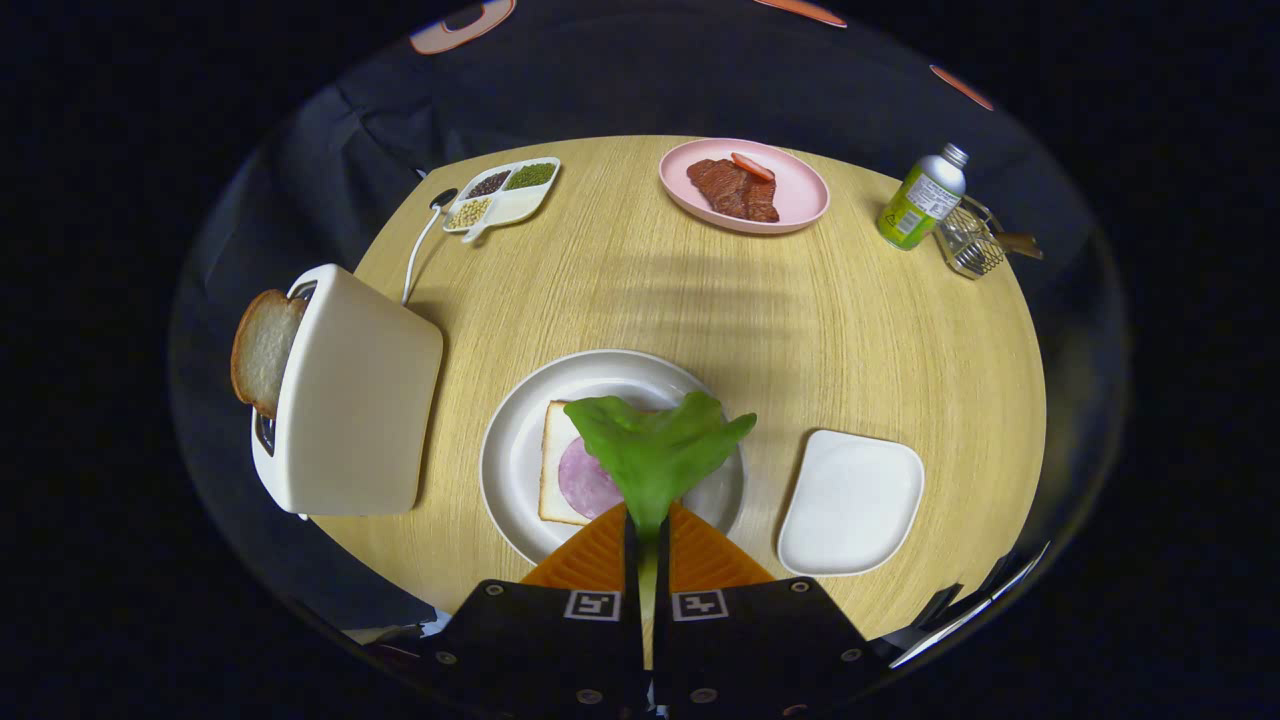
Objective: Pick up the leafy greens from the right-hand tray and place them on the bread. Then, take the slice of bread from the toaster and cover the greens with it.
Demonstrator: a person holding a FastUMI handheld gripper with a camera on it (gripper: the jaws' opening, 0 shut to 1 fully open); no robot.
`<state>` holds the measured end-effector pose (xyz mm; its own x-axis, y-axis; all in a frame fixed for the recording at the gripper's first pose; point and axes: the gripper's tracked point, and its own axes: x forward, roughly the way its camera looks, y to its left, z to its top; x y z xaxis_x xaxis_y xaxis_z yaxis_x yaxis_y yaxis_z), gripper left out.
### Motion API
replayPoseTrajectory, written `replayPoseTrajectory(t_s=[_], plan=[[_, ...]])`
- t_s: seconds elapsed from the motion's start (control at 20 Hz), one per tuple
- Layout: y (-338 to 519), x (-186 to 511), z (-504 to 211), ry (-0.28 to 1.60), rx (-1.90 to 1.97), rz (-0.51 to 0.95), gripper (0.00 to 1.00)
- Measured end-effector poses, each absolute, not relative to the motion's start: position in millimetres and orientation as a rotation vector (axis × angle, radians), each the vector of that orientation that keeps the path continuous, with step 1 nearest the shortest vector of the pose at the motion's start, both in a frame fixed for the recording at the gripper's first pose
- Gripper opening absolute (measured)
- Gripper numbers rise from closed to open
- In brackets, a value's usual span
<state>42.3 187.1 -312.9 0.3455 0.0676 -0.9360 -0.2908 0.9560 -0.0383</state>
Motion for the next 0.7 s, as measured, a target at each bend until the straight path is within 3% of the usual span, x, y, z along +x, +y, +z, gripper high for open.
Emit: replayPoseTrajectory(t_s=[0.55,0.7], plan=[[213,50,-350,1.198,-0.267,0.252,0.05],[209,53,-353,1.199,-0.295,0.235,0.14]])
